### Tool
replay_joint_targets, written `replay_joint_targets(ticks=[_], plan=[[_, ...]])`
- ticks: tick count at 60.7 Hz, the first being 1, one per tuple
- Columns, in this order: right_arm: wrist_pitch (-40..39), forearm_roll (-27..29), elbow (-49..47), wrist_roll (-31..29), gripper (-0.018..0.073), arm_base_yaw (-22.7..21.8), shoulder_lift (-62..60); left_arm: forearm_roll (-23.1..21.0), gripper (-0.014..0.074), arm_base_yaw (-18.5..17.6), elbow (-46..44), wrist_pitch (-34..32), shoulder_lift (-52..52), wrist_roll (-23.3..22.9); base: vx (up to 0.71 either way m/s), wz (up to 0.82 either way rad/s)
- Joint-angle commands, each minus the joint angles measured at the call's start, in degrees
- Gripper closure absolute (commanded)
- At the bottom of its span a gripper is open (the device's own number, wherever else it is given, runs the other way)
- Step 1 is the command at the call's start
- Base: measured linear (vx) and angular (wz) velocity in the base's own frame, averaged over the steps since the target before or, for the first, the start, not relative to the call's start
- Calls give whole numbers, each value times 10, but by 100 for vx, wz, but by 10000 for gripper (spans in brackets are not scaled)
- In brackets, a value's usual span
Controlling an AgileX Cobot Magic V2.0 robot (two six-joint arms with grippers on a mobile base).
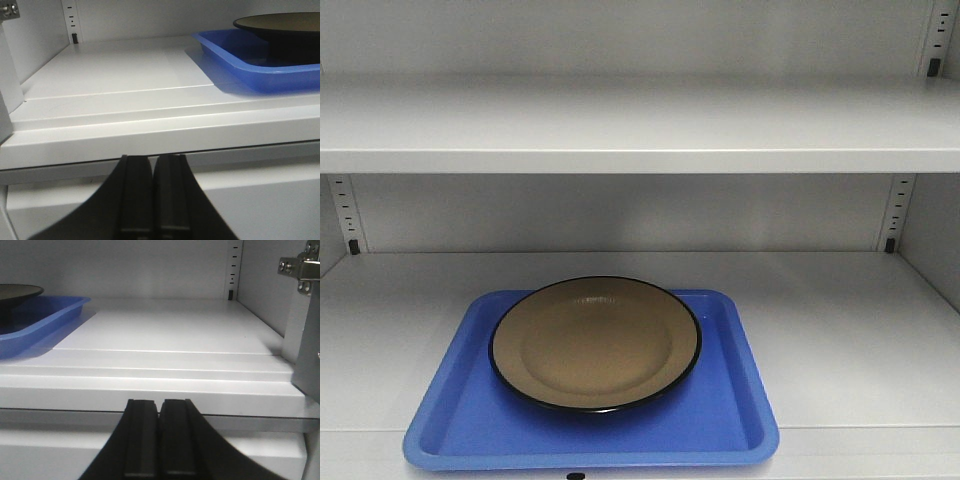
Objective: Place disk in tray to left cabinet
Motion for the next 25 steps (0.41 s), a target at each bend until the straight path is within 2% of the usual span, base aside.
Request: replay_joint_targets(ticks=[1, 25], plan=[[-50, -8, 13, -5, 564, -4, -8, -2, 603, -2, 11, -50, -9, -5, 0, 0], [-49, -8, 13, -5, 564, -4, -8, -2, 603, -2, 11, -50, -9, -5, 0, 0]])
